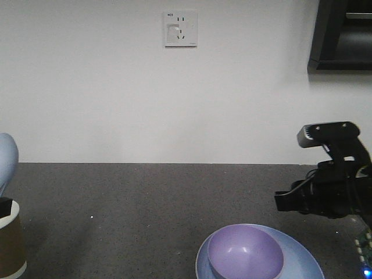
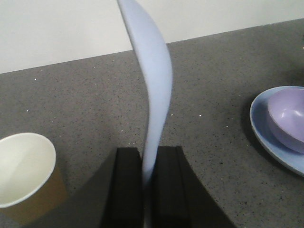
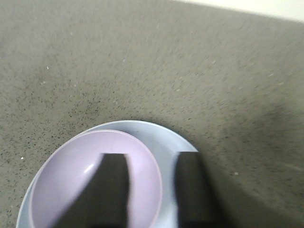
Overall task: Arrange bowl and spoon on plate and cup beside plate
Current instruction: 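Lower the bowl onto the plate, open the right gripper, withdraw, then move the left gripper over the bowl and release the spoon inside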
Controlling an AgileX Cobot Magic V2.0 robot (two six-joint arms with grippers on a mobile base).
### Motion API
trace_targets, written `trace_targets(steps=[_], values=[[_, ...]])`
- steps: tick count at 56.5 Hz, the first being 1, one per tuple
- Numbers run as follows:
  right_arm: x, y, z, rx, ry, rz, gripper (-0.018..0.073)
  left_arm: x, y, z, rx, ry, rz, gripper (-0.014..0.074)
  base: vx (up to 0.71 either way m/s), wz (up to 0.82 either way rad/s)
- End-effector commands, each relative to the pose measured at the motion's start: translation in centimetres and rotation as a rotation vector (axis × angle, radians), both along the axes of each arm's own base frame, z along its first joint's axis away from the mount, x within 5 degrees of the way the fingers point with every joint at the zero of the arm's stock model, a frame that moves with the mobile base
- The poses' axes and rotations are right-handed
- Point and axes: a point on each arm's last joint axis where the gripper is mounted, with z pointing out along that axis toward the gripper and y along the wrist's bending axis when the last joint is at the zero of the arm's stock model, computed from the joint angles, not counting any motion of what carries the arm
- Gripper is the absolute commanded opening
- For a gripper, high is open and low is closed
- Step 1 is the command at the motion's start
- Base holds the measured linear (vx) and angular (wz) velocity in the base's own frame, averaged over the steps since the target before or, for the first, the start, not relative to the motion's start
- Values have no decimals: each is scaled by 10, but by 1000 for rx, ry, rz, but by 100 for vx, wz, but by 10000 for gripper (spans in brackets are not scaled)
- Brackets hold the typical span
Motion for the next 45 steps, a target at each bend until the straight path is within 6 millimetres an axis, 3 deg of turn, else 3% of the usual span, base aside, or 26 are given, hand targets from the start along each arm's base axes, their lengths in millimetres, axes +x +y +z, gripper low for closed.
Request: trace_targets(steps=[1,11,18,30,45], values=[[-21,-6,26,-3,-133,-28,-16,10,-3,25,-10,-64,-5,0,0,0],[-53,-11,23,0,-168,-36,-12,38,-13,29,89,36,-94,0,0,0],[-68,-13,15,-4,-166,-38,-11,63,-32,26,69,127,-207,0,0,0],[-84,-15,9,-3,-182,-43,-11,98,-83,21,36,176,-389,0,0,0],[-89,-15,10,-3,-177,-36,-10,124,-145,7,76,284,-570,0,0,0]])
